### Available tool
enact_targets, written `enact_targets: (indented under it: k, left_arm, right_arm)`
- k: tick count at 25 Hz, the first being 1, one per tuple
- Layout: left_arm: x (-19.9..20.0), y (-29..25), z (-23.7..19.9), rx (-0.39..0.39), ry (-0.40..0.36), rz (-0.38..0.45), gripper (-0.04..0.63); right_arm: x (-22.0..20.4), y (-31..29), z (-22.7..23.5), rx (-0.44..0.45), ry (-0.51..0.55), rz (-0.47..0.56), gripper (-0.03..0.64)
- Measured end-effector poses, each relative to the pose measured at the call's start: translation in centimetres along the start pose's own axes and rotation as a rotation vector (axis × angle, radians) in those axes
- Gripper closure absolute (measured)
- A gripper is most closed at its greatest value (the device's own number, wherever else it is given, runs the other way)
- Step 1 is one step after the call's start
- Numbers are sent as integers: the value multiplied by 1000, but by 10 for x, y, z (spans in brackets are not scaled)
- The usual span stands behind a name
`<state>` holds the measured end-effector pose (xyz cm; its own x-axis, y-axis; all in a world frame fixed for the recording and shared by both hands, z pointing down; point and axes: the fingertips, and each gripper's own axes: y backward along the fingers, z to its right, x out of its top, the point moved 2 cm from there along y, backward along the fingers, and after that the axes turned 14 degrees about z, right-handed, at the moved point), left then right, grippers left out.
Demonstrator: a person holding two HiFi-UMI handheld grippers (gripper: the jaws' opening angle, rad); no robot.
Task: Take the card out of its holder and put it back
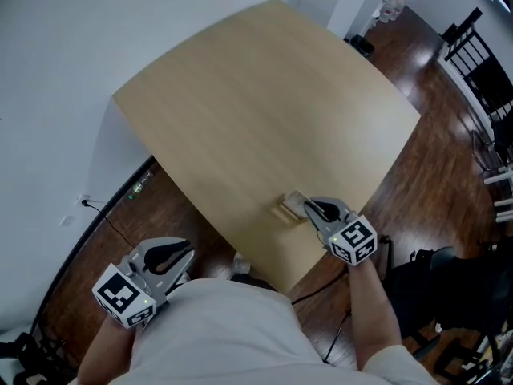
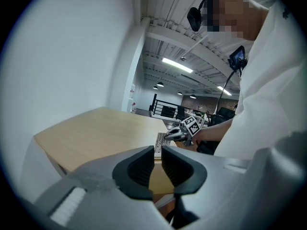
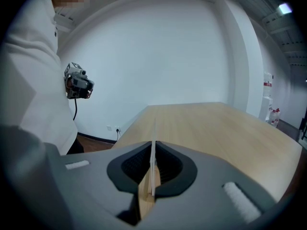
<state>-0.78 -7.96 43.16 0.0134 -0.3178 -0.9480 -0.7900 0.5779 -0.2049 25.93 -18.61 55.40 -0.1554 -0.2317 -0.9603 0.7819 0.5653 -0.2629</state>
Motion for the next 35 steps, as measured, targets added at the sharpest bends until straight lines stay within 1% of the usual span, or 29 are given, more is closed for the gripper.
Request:
enact_targets:
  k: [11,13,17,23,26,29,31,33,35]
  left_arm:
    - [0,2,3,10,0,-7,545]
    - [-2,3,3,10,2,-8,545]
    - [-4,7,3,14,6,-7,545]
    - [-3,17,0,8,10,-4,545]
    - [-2,26,-2,-9,7,-1,545]
    - [-2,37,-4,-43,-1,1,545]
    - [-2,46,-5,-73,-12,4,545]
    - [-2,55,-8,-108,-28,7,545]
    - [0,68,-10,-144,-48,10,545]
  right_arm:
    - [-28,-3,3,-6,-38,-16,597]
    - [-30,-2,6,-12,-54,-9,597]
    - [-32,-1,6,-15,-53,-13,595]
    - [-31,-1,10,-75,-32,-36,588]
    - [-24,1,8,-129,-11,-31,544]
    - [-8,7,4,-204,17,-12,513]
    - [4,17,0,-281,34,6,483]
    - [17,31,-9,-373,41,28,476]
    - [29,43,-28,-451,37,45,471]
